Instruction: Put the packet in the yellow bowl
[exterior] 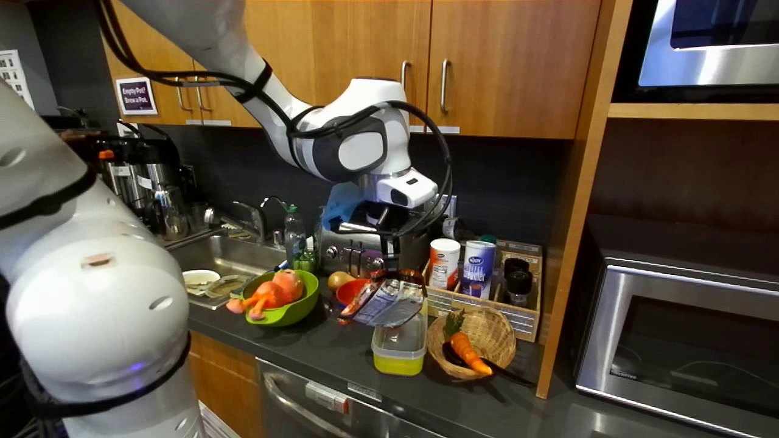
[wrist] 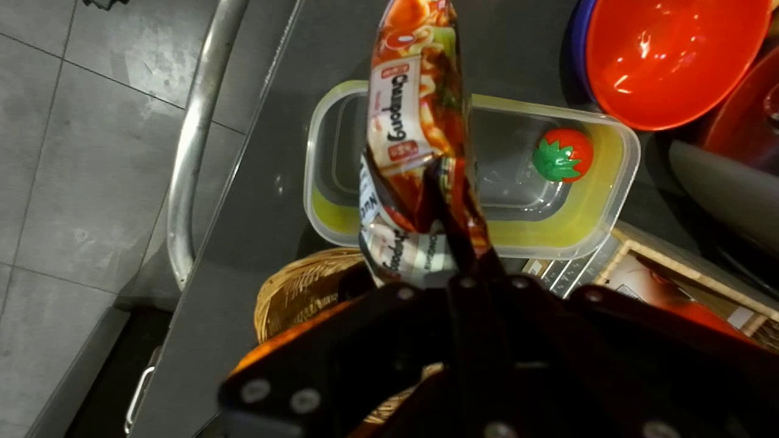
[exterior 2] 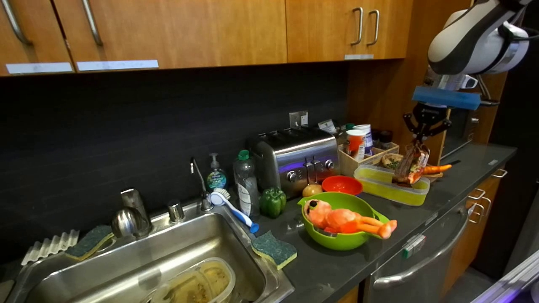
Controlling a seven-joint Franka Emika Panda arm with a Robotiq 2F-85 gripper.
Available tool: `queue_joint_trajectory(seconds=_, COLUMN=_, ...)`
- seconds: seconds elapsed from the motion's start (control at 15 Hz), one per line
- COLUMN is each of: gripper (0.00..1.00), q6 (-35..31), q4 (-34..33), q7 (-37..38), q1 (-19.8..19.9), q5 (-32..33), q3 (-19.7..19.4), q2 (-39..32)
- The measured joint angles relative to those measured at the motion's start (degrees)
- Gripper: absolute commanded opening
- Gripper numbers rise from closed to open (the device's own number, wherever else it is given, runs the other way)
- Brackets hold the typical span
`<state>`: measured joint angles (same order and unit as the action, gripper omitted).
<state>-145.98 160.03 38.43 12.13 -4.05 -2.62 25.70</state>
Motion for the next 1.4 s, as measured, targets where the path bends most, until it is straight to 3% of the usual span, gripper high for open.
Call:
queue_joint_trajectory(seconds=0.6, gripper=0.00, q6=-4.7, q4=-0.2, q7=-10.5, q1=0.0, q5=0.0, q3=0.0, q2=-2.7)
queue_joint_trajectory(seconds=1.4, gripper=0.00, q6=-5.7, q4=-3.0, q7=-22.0, q1=0.0, q5=2.3, q3=0.0, q2=-6.0)
